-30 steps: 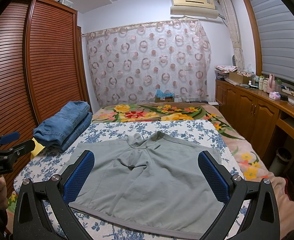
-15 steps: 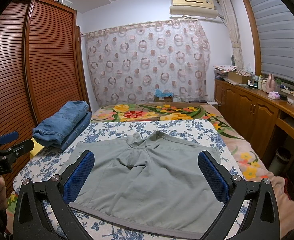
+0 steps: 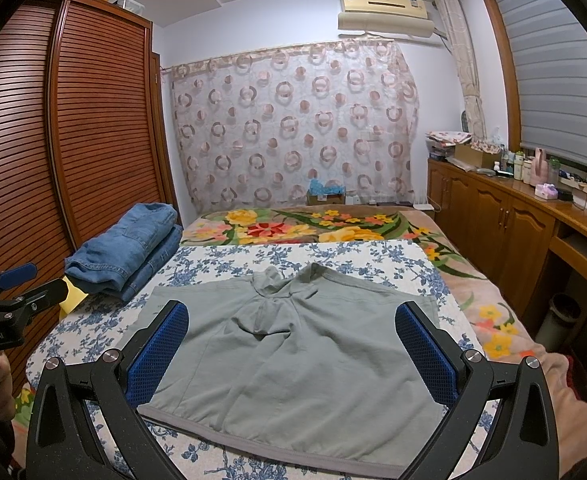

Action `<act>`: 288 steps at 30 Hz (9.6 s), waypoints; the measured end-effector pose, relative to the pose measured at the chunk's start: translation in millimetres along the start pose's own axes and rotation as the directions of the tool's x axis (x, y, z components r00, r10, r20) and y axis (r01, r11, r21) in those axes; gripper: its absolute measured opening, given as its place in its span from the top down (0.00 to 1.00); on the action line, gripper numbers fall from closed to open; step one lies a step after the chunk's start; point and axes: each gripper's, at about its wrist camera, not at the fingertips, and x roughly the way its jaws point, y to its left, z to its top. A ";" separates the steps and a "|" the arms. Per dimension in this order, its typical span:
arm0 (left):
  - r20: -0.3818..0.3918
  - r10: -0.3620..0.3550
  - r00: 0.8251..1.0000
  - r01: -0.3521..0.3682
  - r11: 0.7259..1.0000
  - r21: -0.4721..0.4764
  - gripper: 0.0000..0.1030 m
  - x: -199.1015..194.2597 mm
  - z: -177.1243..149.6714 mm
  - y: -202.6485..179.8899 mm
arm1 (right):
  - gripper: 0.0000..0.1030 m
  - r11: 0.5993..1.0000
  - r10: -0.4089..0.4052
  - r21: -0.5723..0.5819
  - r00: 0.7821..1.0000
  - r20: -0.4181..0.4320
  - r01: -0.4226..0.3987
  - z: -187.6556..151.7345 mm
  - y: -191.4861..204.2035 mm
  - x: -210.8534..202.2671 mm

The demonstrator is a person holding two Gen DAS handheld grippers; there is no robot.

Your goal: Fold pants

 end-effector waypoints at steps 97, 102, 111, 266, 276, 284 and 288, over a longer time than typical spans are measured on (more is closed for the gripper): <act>-0.250 -0.332 0.909 0.348 0.937 0.020 0.94 52.7 -32.2 -23.5 | 0.29 0.993 0.021 -0.105 0.938 -0.345 -0.061 -7.9 -20.6 15.5; -0.241 -0.367 0.899 0.387 0.921 0.039 0.94 59.1 -16.1 -41.8 | 0.49 0.995 0.022 -0.086 0.939 -0.343 -0.055 -6.2 -28.1 16.4; -0.227 -0.431 0.873 0.459 0.885 0.083 0.94 65.1 15.8 -82.0 | 0.67 0.995 0.034 -0.073 0.939 -0.341 -0.063 -5.9 -34.7 14.4; -0.239 -0.255 0.937 0.268 0.963 0.022 0.23 95.0 -32.1 -33.6 | 0.56 0.941 0.188 -0.174 0.872 -0.451 -0.292 46.5 45.6 113.8; -0.247 -0.256 0.935 0.268 0.963 0.013 0.23 96.6 -36.1 -29.7 | 0.77 0.921 0.116 -0.276 0.869 -0.482 -0.276 39.8 65.9 139.6; -0.263 -0.279 0.924 0.299 0.954 0.040 0.23 102.0 -38.4 -40.8 | 0.96 0.919 0.206 -0.215 0.866 -0.456 -0.332 54.5 54.1 128.8; -0.268 -0.296 0.917 0.324 0.944 0.067 0.23 113.3 -32.1 -51.0 | 0.97 0.912 0.213 -0.224 0.864 -0.456 -0.343 55.5 50.3 129.5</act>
